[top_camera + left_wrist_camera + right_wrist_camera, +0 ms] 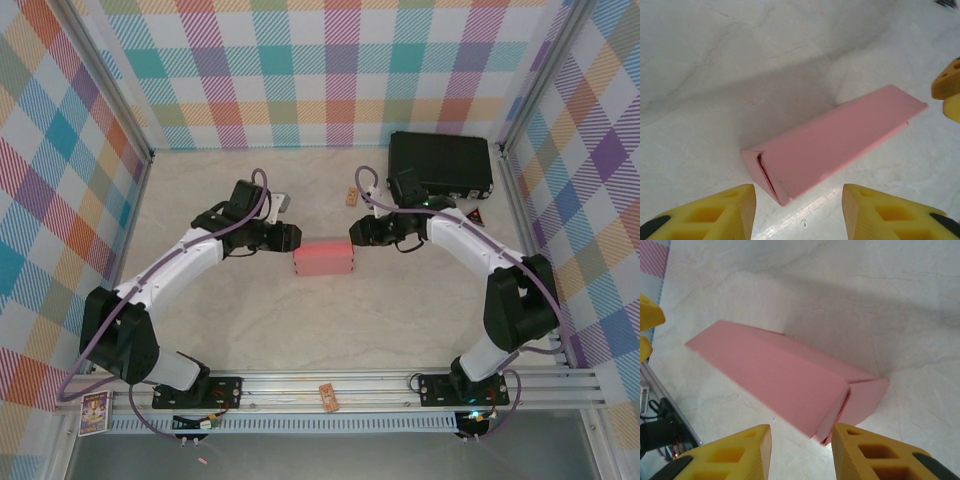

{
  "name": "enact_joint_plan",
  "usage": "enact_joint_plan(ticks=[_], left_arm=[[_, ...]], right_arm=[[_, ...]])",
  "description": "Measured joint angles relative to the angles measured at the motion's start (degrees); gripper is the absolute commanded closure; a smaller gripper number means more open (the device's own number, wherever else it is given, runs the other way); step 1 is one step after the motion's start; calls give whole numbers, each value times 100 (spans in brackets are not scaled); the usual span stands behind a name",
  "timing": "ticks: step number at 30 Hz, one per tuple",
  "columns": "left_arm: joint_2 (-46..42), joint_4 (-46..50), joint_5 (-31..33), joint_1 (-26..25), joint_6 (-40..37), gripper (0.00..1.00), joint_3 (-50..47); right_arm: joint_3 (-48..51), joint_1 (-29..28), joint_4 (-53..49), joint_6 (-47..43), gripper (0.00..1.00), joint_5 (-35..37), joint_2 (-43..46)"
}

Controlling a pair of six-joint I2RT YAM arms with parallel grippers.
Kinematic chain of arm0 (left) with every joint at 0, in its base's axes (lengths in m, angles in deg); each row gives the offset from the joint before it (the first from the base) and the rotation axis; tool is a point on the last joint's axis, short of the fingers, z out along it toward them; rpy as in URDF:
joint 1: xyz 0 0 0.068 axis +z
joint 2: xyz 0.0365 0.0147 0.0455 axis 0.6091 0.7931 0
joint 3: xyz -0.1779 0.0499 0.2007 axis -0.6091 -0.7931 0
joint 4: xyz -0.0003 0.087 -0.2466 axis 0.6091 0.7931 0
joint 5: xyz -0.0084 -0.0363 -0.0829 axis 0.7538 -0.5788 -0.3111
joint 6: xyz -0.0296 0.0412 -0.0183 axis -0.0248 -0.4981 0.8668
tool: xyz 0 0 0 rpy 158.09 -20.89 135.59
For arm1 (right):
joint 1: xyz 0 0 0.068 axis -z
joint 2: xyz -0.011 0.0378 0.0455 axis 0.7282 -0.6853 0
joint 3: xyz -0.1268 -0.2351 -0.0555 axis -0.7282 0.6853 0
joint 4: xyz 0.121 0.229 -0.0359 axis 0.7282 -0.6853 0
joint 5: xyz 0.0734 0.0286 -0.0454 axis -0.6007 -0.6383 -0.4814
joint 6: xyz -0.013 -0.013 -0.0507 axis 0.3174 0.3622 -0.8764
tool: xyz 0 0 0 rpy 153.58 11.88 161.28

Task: Fold the paper box

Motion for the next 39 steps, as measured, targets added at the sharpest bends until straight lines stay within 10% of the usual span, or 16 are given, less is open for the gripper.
enact_joint_plan(ticks=[39], left_arm=[[105, -271, -601, -57, 155, 60, -916]], right_arm=[[852, -79, 160, 0, 65, -240, -15]])
